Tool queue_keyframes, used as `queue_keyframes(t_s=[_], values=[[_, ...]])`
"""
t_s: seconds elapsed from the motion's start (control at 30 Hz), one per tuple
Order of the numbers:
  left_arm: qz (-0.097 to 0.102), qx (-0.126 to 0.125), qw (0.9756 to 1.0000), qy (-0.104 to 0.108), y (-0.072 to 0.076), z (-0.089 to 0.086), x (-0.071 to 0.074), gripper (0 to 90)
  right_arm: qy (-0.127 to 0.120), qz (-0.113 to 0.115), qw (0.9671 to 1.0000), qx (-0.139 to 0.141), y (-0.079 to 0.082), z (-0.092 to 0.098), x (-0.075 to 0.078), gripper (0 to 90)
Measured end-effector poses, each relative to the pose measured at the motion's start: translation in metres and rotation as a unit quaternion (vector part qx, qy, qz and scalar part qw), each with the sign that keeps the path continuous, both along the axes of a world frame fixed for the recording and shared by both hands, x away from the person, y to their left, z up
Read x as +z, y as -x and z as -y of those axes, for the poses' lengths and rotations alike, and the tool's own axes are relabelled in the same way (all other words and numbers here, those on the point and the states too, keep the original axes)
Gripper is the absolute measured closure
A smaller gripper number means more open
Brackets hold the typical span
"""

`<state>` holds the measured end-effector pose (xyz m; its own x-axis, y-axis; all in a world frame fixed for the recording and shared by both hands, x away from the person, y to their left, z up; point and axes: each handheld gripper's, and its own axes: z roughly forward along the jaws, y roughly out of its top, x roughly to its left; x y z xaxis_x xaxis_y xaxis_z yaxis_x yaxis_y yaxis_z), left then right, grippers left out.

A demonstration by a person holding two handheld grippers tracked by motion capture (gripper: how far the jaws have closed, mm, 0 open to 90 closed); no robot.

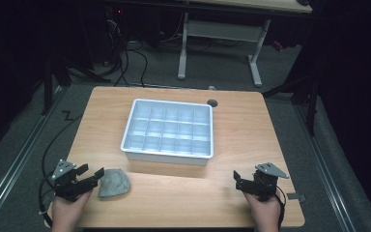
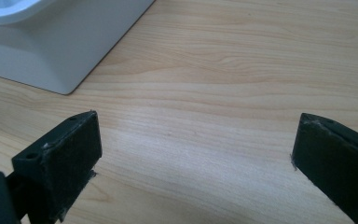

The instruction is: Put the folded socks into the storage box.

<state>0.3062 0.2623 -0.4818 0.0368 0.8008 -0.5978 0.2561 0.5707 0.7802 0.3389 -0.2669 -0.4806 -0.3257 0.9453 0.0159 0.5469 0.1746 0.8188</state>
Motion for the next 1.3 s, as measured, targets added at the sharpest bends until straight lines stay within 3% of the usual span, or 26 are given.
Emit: queue_keyframes(t_s=[0.17, 0.37, 0.77, 0.87, 1.03, 1.23, 1.3], values=[[0.004, -0.006, 0.9999, -0.010, -0.006, 0.004, -0.001, 30.7, -0.003, 0.001, 1.0000, -0.007, 0.005, 0.006, -0.003, 0.9], [0.009, -0.003, 0.9999, -0.008, -0.007, 0.003, 0.002, 31.3, 0.000, 0.002, 0.9999, -0.013, 0.007, 0.009, -0.004, 1.3], [0.016, -0.011, 0.9997, -0.018, -0.005, 0.008, 0.004, 33.8, 0.009, -0.003, 0.9999, 0.011, 0.008, 0.003, -0.007, 2.8], [0.018, -0.010, 0.9997, -0.009, -0.003, 0.010, 0.002, 35.5, 0.011, 0.001, 0.9999, 0.007, 0.008, 0.002, -0.007, 5.0], [-0.004, -0.006, 0.9999, -0.012, -0.005, 0.016, -0.002, 34.7, 0.017, 0.011, 0.9997, 0.011, 0.007, 0.000, -0.003, 5.6], [-0.015, 0.001, 0.9988, -0.047, 0.000, 0.031, 0.010, 35.0, 0.017, 0.019, 0.9994, 0.022, 0.004, 0.002, -0.004, 7.8], [-0.035, 0.004, 0.9977, -0.058, 0.006, 0.038, 0.015, 35.5, 0.013, 0.024, 0.9992, 0.028, 0.005, 0.002, -0.003, 9.0]])
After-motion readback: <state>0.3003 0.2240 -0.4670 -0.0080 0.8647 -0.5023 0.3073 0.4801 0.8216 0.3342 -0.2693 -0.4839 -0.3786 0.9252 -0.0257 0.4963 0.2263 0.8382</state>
